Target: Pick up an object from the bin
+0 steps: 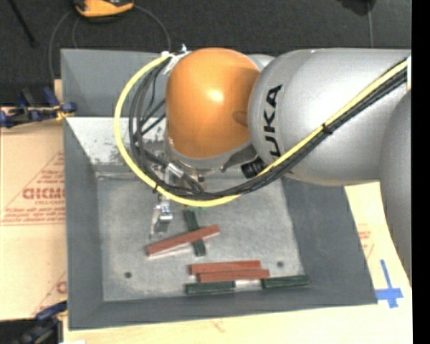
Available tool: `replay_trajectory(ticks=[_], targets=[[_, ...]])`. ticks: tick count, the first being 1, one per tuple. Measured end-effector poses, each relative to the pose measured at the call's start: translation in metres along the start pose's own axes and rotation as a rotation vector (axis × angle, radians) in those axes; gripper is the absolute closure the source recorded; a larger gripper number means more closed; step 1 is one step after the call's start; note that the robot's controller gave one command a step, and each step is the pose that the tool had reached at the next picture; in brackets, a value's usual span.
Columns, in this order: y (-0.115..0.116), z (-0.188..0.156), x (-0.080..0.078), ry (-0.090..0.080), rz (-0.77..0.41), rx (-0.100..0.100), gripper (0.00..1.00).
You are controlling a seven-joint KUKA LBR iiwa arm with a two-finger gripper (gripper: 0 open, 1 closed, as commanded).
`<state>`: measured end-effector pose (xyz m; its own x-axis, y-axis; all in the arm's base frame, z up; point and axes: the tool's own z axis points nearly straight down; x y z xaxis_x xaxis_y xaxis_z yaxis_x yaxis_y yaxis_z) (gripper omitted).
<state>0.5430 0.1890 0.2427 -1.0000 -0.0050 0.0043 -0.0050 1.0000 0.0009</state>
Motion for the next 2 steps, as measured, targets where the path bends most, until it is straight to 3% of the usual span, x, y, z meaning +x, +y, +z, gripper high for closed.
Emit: replay_trajectory(ticks=[1, 2], targets=[[-0.001, -0.004, -0.002, -0.007, 0.004, -0.001, 0.0], [-0.013, 0.031, 0.006, -0.013, -0.069, 0.0, 0.0]])
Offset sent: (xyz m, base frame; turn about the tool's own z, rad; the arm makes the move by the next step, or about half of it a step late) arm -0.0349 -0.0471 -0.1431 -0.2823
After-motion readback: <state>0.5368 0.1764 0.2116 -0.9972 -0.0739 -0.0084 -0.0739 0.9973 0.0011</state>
